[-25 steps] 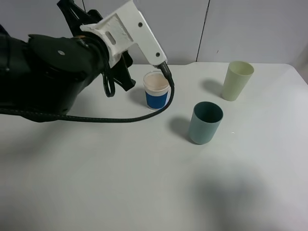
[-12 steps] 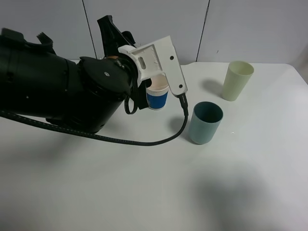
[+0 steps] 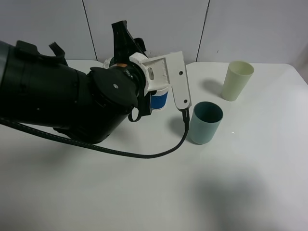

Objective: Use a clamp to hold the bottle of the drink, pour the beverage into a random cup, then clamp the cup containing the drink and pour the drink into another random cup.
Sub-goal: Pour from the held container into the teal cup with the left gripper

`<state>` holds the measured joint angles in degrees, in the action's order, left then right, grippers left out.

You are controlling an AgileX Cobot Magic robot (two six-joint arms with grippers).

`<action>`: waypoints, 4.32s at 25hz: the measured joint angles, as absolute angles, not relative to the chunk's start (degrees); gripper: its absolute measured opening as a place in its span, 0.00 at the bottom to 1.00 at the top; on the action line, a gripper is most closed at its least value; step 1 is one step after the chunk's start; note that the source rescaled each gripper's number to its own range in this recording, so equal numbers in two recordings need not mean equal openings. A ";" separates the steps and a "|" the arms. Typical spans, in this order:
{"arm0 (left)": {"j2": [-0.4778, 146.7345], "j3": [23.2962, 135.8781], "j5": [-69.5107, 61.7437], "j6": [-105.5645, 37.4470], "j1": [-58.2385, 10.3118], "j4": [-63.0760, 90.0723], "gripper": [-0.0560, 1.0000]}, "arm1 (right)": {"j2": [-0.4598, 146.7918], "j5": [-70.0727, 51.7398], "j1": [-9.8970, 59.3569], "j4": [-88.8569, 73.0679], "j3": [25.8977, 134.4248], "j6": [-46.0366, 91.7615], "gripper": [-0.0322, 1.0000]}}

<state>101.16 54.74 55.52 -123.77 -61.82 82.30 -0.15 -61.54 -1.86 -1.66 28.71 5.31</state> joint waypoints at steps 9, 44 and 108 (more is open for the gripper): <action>106.55 62.10 55.40 -132.25 -62.44 84.65 0.07 | -0.15 -61.54 -1.86 -1.66 28.71 5.31 0.61; 111.72 68.39 56.11 -138.22 -63.08 85.83 0.07 | -0.15 -61.54 -1.86 -1.66 28.71 5.31 0.61; 115.77 72.95 61.86 -143.73 -61.78 71.45 0.07 | -0.15 -61.54 -1.86 -1.66 28.71 5.31 0.61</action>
